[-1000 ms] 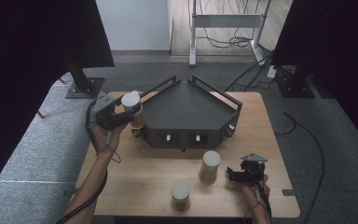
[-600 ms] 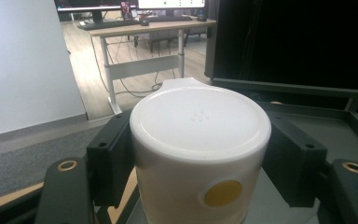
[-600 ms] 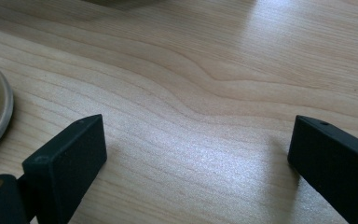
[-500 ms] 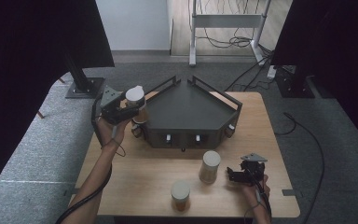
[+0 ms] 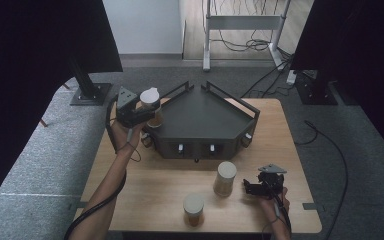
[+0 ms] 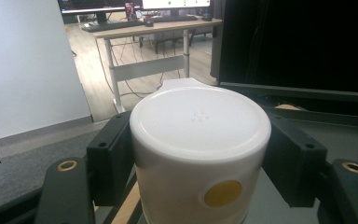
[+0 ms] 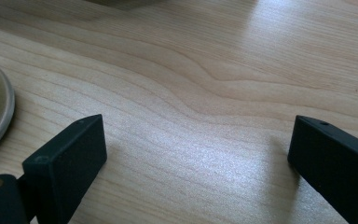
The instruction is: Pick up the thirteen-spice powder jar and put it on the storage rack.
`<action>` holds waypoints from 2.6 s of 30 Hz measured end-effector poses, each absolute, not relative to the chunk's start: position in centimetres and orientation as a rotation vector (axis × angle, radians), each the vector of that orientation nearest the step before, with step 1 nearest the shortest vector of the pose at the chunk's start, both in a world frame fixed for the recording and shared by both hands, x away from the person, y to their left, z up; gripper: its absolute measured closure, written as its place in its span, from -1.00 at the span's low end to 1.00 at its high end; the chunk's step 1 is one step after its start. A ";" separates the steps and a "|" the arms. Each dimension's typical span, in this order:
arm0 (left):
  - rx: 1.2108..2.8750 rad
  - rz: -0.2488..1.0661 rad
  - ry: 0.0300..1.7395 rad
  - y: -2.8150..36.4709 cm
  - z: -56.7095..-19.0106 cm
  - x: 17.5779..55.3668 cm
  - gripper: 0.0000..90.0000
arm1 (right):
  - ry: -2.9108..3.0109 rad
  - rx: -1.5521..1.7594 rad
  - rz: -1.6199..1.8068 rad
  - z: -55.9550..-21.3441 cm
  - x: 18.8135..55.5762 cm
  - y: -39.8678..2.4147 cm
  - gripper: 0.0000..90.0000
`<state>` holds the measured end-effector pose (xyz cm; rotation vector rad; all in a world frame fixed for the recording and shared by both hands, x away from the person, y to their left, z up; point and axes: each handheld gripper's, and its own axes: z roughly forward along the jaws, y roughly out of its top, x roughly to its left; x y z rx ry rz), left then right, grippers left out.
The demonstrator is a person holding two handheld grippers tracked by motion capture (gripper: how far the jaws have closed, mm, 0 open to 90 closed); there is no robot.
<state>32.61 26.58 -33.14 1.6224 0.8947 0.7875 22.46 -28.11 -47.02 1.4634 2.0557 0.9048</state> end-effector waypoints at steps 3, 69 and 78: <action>1.623 0.789 0.895 26.3 -33.1 32.9 -0.31 | 2.056 1.463 0.905 -47.0 22.5 -28.1 -0.92; 1.626 0.779 0.916 25.4 -34.7 34.9 -0.77 | 2.061 1.459 0.906 -47.0 22.5 -28.1 -0.92; 1.629 0.772 0.891 26.4 -34.2 33.9 -0.77 | 2.061 1.460 0.906 -47.0 22.5 -28.1 -0.92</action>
